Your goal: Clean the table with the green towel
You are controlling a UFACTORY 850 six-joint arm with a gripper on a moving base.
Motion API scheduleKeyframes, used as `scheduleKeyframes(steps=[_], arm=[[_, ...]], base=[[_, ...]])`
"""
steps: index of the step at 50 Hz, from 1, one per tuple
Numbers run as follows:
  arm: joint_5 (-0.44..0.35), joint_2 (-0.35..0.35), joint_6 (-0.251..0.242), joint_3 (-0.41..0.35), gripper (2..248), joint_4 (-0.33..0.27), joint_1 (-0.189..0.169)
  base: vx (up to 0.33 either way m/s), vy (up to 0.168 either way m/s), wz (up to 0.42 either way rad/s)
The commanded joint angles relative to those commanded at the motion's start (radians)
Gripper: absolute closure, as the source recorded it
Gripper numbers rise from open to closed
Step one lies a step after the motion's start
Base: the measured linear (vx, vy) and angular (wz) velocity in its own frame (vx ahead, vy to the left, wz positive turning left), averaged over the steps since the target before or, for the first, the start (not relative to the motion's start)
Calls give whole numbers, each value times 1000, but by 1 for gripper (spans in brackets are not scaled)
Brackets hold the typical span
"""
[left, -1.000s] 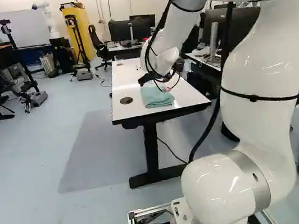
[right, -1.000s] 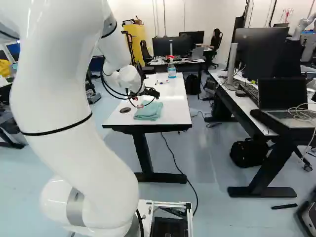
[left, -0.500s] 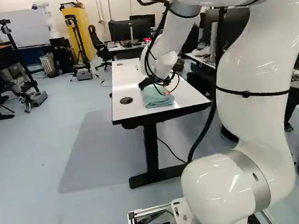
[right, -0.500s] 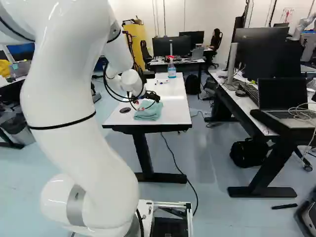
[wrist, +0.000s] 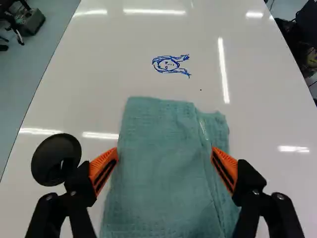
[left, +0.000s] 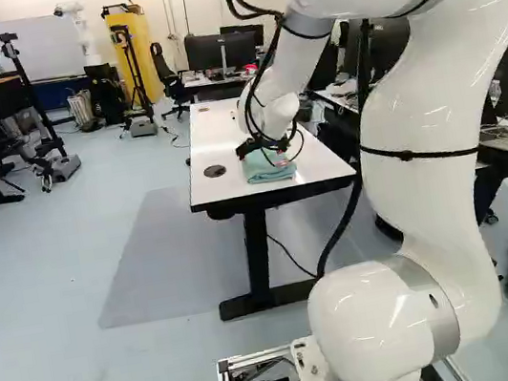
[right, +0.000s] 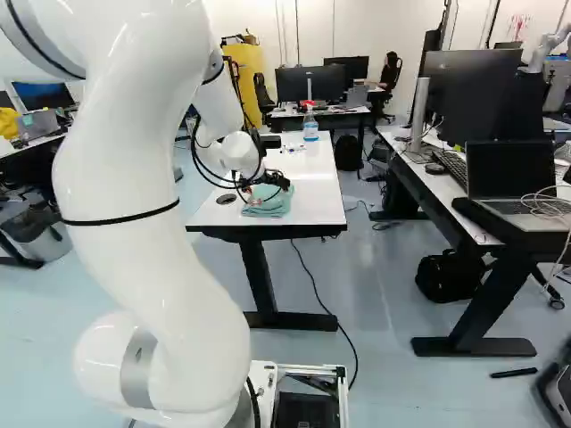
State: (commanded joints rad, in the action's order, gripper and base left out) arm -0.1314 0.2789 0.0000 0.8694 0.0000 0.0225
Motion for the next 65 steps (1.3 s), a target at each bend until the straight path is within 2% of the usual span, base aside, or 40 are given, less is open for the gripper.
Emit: scheduleKeyframes(steps=[11, 12, 16, 17, 21, 22, 26, 27, 32, 33, 37, 38, 42, 43, 56, 65], arm=[[0, 0, 0, 0, 8, 0, 0], [0, 0, 0, 0, 44, 0, 0], [0, 0, 0, 0, 44, 0, 0], [0, 0, 0, 0, 82, 0, 0], [0, 0, 0, 0, 82, 0, 0], [0, 0, 0, 0, 120, 0, 0], [0, 0, 0, 0, 120, 0, 0], [0, 0, 0, 0, 157, 0, 0], [0, 0, 0, 0, 157, 0, 0], [0, 0, 0, 0, 192, 0, 0], [0, 0, 0, 0, 192, 0, 0], [0, 0, 0, 0, 213, 0, 0], [0, 0, 0, 0, 213, 0, 0], [0, -1, 0, 0, 220, 0, 0], [0, -28, 0, -6, 220, 0, -1], [0, -27, 0, 21, 220, 0, -10]], base=[[0, 0, 0], [0, 0, 0], [0, 0, 0], [0, 0, 0], [0, 0, 0], [0, 0, 0], [0, 0, 0], [0, 0, 0], [0, 0, 0], [0, 0, 0], [0, 0, 0], [0, 0, 0], [0, 0, 0], [0, 0, 0], [0, 0, 0], [0, 0, 0]])
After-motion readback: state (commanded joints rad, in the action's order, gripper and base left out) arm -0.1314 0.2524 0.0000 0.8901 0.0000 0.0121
